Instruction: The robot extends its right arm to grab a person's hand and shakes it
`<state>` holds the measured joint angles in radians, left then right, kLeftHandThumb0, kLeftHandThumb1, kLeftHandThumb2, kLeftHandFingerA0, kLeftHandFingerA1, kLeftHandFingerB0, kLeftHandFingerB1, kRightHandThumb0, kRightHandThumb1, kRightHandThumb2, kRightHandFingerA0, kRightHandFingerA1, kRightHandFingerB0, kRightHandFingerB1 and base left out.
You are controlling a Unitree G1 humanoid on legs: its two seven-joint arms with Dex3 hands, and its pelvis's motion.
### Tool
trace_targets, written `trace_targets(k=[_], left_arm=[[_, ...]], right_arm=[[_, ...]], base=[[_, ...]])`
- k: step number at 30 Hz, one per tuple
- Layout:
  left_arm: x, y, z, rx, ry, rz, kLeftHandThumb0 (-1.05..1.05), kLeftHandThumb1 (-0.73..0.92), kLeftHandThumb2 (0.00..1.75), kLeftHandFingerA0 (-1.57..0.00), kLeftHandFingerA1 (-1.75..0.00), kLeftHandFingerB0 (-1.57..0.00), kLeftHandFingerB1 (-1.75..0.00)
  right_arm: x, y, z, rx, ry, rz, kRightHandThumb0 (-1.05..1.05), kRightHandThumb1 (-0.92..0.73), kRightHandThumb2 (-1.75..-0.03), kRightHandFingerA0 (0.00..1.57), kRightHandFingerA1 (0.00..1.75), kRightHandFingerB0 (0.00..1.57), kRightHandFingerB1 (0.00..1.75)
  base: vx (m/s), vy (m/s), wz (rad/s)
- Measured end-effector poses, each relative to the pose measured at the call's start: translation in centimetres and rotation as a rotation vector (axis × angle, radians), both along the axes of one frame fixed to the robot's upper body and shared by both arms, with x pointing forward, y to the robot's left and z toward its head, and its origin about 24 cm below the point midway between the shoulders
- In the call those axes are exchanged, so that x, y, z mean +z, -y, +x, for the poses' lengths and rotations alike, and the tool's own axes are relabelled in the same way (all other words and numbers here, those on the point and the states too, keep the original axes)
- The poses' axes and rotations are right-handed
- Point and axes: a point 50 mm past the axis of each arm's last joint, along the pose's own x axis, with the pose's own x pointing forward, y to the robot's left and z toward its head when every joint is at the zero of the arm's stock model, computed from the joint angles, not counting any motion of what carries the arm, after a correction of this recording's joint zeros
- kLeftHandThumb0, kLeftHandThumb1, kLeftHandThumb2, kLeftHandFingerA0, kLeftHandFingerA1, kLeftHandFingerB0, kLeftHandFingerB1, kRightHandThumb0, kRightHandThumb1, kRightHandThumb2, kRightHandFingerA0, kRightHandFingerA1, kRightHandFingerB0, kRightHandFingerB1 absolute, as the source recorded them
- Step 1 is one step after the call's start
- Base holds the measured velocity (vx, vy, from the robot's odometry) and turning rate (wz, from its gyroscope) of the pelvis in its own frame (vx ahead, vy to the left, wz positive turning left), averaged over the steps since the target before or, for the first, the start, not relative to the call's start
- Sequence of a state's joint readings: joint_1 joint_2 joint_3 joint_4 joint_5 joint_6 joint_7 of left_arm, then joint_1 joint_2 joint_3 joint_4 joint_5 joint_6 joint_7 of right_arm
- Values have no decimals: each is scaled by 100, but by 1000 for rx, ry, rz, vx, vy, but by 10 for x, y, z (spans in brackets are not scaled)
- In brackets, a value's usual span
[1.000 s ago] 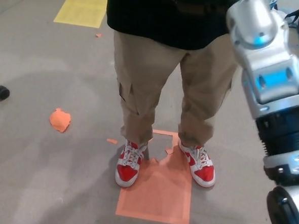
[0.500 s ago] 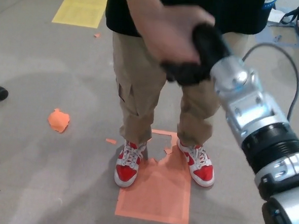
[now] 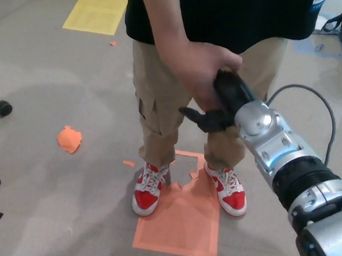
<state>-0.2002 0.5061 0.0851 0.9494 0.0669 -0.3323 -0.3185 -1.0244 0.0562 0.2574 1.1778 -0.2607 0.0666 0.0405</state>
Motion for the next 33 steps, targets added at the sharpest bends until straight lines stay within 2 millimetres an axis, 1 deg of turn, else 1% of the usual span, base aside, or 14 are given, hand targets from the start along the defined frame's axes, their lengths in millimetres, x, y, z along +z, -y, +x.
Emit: trace_targets(k=[4, 6, 7, 9, 12, 13, 15, 16, 19, 20, 21, 31, 32, 33], left_arm=[[-1, 0, -1, 3, -4, -1, -52, 66, 75, -29, -43, -20, -37], [-1, -1, -1, 5, -7, -1, -46, 75, 62, -34, -38, -21, -29], [-2, -1, -2, 6, -10, -2, -52, 66, 77, -27, -43, -17, -37], [-2, -1, -2, 7, -12, -3, -46, 75, 63, -33, -37, -19, -29], [-3, -1, -3, 8, -18, -4, -52, 66, 75, -26, -42, -18, -36], [-4, -1, -3, 8, -20, -4, -26, 56, 105, -10, -51, -8, -49], [-4, -2, -4, 8, -22, -7, -26, 56, 105, -10, -51, -8, -49], [-4, -2, -4, 9, -26, -10, -47, 74, 62, -31, -37, -19, -29], [-5, -2, -5, 11, -31, -13, -53, 62, 78, -33, -48, -15, -38], [-5, -2, -5, 10, -32, -13, -53, 62, 78, -32, -47, -16, -38], [-5, -2, -5, 10, -33, -13, -53, 63, 79, -30, -46, -16, -38], [-8, 0, -6, -4, -52, -7, -54, 67, 76, -24, -42, -17, -36], [-9, 0, -7, -6, -56, -6, -48, 75, 63, -30, -37, -19, -29], [-10, 0, -7, -7, -59, -5, -55, 64, 79, -25, -44, -15, -37]], right_arm=[[-4, 23, 0, -32, -20, 12, -82, -49, -78, 0, 0, 0, 0], [-2, 31, 0, -44, -13, 29, -79, -48, -76, 0, 0, 0, 0], [1, 39, 1, -59, -4, 47, -81, -49, -78, 0, 0, 0, 0], [2, 52, 0, -81, 0, 66, -82, -49, -78, 0, 0, 0, 0], [-3, 73, -3, -116, -9, 62, -83, -50, -78, 0, 0, 0, 0], [-4, 80, -4, -126, -14, 55, -80, -51, -77, 0, 0, 0, 0], [-7, 91, -7, -143, -24, 43, -80, -51, -78, 0, 0, 0, 0], [-10, 99, -9, -155, -33, 35, -79, -51, -76, 0, 0, 0, 0], [-17, 115, -15, -182, -64, 20, -78, -51, -76, 0, 0, 0, 0], [-22, 122, -18, -191, -82, 13, -77, -63, -60, 0, 0, 0, 0], [-26, 127, -21, -199, -98, 4, -85, -54, -87, 0, 7, 0, 0], [-89, 163, -61, -264, -390, -60, -90, -65, -93, 0, 5, 0, 0], [-95, 168, -67, -269, -423, -63, -91, -67, -95, 0, 4, 0, 0], [-99, 171, -72, -272, -448, -64, -92, -70, -98, 0, 3, 0, 0]], base=[[0, 0, 0], [0, 0, 0], [0, 0, 0], [0, 0, 0], [0, 0, 0], [0, 0, 0], [0, 0, 0], [0, 0, 0], [0, 0, 0], [0, 0, 0], [0, 0, 0], [0, 0, 0], [0, 0, 0], [0, 0, 0]])
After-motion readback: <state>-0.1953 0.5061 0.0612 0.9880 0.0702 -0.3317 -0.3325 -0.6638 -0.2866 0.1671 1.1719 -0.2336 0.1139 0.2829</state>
